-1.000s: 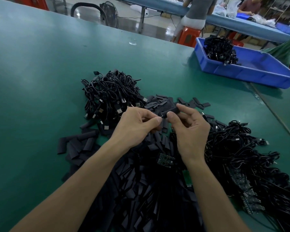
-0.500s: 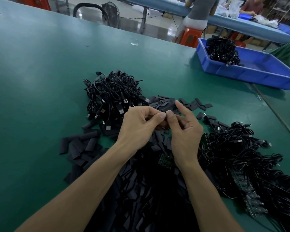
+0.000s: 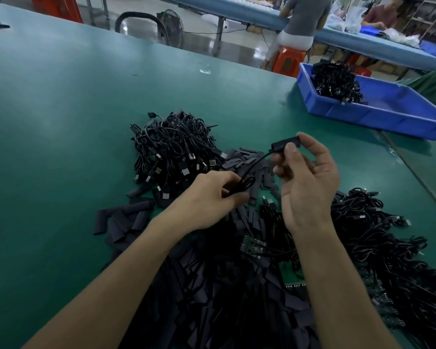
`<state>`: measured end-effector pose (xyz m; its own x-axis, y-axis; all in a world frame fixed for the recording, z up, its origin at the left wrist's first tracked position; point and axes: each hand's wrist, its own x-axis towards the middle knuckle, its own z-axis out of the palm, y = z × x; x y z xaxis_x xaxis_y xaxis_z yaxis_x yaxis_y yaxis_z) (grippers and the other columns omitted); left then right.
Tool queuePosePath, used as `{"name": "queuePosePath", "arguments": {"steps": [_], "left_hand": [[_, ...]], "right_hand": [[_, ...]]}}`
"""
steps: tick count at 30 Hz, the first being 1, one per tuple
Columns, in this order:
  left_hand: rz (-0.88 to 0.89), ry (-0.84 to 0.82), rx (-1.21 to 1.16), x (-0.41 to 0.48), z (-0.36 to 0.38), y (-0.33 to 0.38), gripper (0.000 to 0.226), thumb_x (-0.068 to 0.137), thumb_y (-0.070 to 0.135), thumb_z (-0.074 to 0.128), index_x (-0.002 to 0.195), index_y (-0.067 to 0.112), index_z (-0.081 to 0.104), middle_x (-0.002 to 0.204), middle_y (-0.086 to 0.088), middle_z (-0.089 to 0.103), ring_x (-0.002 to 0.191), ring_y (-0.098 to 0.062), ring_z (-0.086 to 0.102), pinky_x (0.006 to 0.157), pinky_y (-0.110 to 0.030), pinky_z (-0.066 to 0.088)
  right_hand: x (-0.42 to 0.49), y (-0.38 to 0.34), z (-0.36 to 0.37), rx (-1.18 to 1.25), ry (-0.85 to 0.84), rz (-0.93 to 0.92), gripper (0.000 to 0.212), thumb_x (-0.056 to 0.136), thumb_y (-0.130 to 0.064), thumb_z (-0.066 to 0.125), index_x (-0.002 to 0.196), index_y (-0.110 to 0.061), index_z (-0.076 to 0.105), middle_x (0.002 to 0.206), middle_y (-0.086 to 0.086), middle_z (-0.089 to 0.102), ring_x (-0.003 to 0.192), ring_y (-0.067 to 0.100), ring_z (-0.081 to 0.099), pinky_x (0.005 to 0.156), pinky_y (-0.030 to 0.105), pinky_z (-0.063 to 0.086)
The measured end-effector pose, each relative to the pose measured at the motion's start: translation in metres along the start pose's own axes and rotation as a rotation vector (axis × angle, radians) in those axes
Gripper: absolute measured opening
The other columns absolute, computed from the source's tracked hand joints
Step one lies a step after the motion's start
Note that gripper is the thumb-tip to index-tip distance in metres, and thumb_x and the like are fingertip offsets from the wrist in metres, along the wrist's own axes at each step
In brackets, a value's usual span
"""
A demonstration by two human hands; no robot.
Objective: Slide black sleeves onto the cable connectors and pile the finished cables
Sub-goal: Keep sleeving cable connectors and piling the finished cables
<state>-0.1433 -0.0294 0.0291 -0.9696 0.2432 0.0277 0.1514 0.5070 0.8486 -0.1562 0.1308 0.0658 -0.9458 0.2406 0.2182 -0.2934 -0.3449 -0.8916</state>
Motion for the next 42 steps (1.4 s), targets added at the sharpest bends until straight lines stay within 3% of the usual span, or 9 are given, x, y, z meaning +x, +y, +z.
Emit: {"name": "queuePosePath", "arguments": {"steps": [8, 13, 16, 19, 23, 28, 32, 37, 42], "left_hand": [[-0.029, 0.529, -0.272, 0.013, -0.037, 0.001, 0.017, 0.105, 0.023, 0.049, 0.091, 0.023, 0.060, 0.065, 0.006, 0.060, 0.051, 0.000, 0.054, 0.048, -0.012, 0.045], [-0.187, 0.720, -0.236, 0.042, -0.070, -0.012, 0.019, 0.101, 0.004, 0.042, 0.088, 0.018, 0.046, 0.074, 0.001, 0.044, 0.057, -0.010, 0.041, 0.043, -0.017, 0.034], [-0.363, 0.656, -0.250, 0.055, -0.075, -0.020, 0.036, 0.095, 0.001, 0.049, 0.130, -0.001, 0.045, 0.124, -0.019, 0.052, 0.104, -0.031, 0.057, 0.079, -0.034, 0.055], [-0.409, 0.648, -0.170, 0.056, -0.069, -0.020, 0.068, 0.091, 0.010, 0.064, 0.149, 0.000, 0.032, 0.155, -0.022, 0.026, 0.140, -0.040, 0.035, 0.113, -0.047, 0.039], [-0.314, 0.677, -0.010, 0.047, -0.059, -0.013, 0.061, 0.094, 0.020, 0.065, 0.149, 0.009, 0.041, 0.163, -0.015, 0.015, 0.150, -0.034, 0.014, 0.120, -0.045, 0.017], [-0.021, 0.894, 0.064, 0.026, -0.029, 0.004, 0.025, 0.092, 0.021, 0.066, 0.116, 0.027, 0.065, 0.126, 0.003, 0.051, 0.121, -0.020, 0.047, 0.106, -0.040, 0.038], [0.228, 0.610, -0.225, 0.014, -0.002, 0.014, 0.014, 0.092, 0.018, 0.070, 0.088, 0.029, 0.062, 0.084, 0.012, 0.064, 0.072, 0.002, 0.059, 0.066, -0.013, 0.047], [0.133, 0.149, -0.502, 0.010, 0.034, 0.007, 0.022, 0.084, 0.025, 0.079, 0.095, 0.015, 0.064, 0.081, 0.006, 0.066, 0.068, -0.005, 0.062, 0.064, -0.017, 0.050], [0.050, 0.115, -0.733, 0.009, 0.051, 0.002, 0.030, 0.073, 0.027, 0.082, 0.084, 0.010, 0.060, 0.073, -0.003, 0.061, 0.063, -0.014, 0.059, 0.063, -0.021, 0.052]], "right_hand": [[0.019, -0.008, -0.035, -0.600, -0.104, 0.114, 0.018, 0.096, -0.006, 0.064, 0.104, -0.021, 0.069, 0.086, 0.003, 0.077, 0.068, 0.008, 0.069, 0.058, 0.014, 0.050], [0.012, -0.015, -0.048, -1.099, -0.741, 0.171, 0.010, 0.084, -0.035, 0.078, 0.093, -0.031, 0.075, 0.088, -0.018, 0.074, 0.081, -0.002, 0.069, 0.075, 0.014, 0.051], [0.005, -0.014, -0.042, -1.237, -0.965, 0.364, 0.032, 0.073, -0.046, 0.085, 0.099, -0.031, 0.074, 0.089, -0.013, 0.074, 0.082, -0.001, 0.068, 0.079, 0.021, 0.053], [0.001, -0.011, -0.040, -1.361, -1.046, 0.435, 0.035, 0.069, -0.039, 0.090, 0.098, -0.030, 0.073, 0.084, -0.010, 0.072, 0.077, 0.002, 0.068, 0.075, 0.026, 0.056], [0.002, -0.007, -0.041, -1.331, -1.016, 0.394, 0.019, 0.075, -0.035, 0.087, 0.083, -0.032, 0.069, 0.070, -0.015, 0.067, 0.065, -0.001, 0.062, 0.063, 0.023, 0.049], [0.009, -0.008, -0.046, -1.048, -0.747, 0.232, 0.011, 0.081, -0.029, 0.083, 0.081, -0.030, 0.072, 0.077, -0.010, 0.072, 0.071, 0.005, 0.066, 0.071, 0.024, 0.051], [0.011, -0.002, -0.051, -0.804, -0.454, 0.149, 0.016, 0.077, -0.019, 0.085, 0.078, -0.027, 0.072, 0.069, -0.011, 0.068, 0.064, 0.002, 0.060, 0.065, 0.016, 0.049], [0.006, -0.001, -0.053, -0.467, -0.383, 0.254, 0.031, 0.058, -0.034, 0.086, 0.080, -0.017, 0.071, 0.073, 0.002, 0.072, 0.068, 0.010, 0.066, 0.065, 0.018, 0.054], [0.004, 0.004, -0.052, -0.350, -0.415, 0.349, 0.016, 0.067, -0.035, 0.080, 0.073, -0.021, 0.076, 0.074, 0.006, 0.072, 0.072, 0.016, 0.066, 0.072, 0.026, 0.058]]}}
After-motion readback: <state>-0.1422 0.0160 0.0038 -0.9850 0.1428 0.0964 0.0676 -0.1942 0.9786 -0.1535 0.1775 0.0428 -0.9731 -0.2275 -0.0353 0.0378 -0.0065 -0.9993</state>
